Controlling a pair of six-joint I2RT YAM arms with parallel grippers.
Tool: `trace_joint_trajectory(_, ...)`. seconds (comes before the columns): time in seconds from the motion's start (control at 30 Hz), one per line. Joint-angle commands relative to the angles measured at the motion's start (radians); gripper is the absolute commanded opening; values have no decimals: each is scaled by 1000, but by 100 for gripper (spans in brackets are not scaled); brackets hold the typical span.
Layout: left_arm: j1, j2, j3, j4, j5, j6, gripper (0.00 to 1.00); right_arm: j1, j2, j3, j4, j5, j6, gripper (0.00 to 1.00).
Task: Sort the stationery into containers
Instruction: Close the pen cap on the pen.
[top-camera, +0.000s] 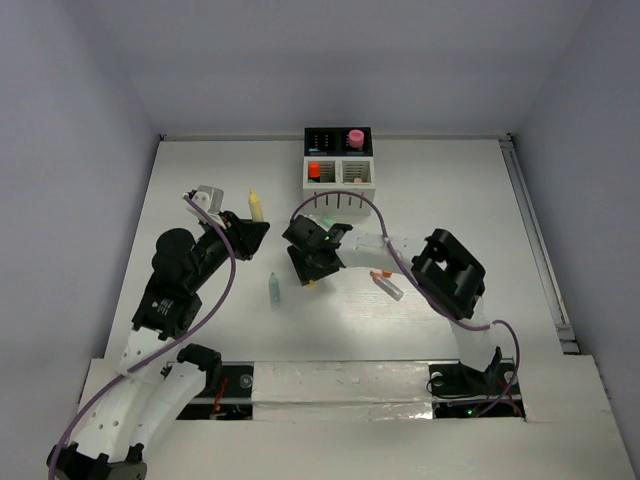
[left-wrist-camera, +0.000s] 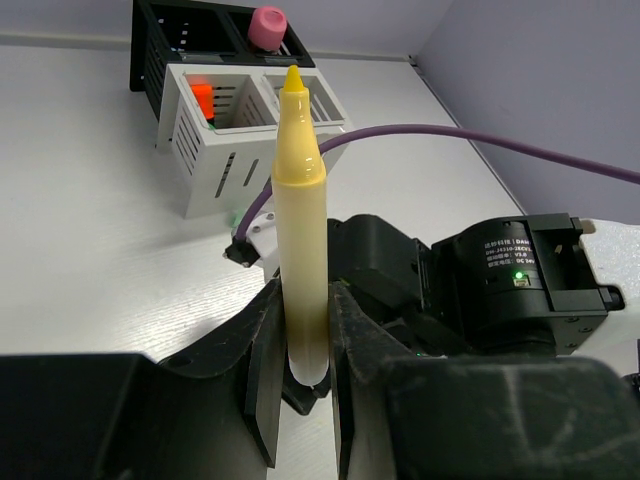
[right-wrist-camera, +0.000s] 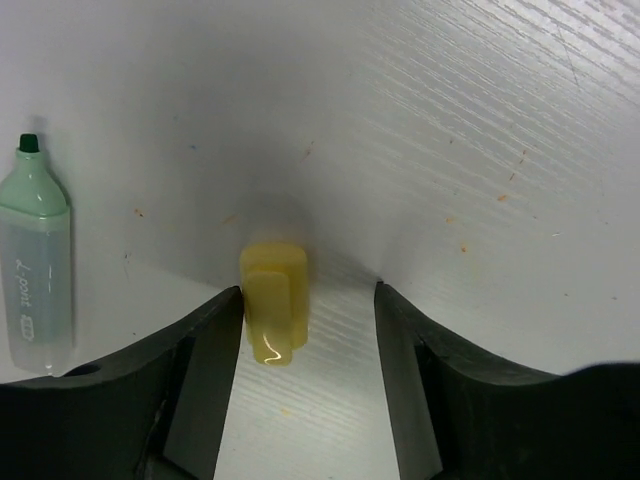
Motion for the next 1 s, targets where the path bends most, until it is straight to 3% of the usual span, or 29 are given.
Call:
trace_joint_trajectory(0.0,-3,-22,28,35,-1,11,0,23,34,61,-49,52,-3,56)
trace_joint_trajectory(0.17,-3,-23,28,33,-2,11,0,34,47,78,-71,83,5,48)
trace_joint_trajectory(0.37,-3,-25,28,33,-4,11,0,43,75,101,-92,101,8,47)
trace_joint_trajectory(0.57,-3,-25,28,33,-4,11,0,43,86,104,-97,137,13,24)
trace_joint_trajectory(0.6,-3,-25,28,33,-4,11,0,43,83,104,-94,140,14,13)
trace_joint_trajectory(0.7,-3,-19,27,35,-4,11,0,43,48,95,-69,167,17,2)
trace_joint_trajectory(0.97,-3,24,27,33,13,11,0,11,-224,35,56,301,0,0)
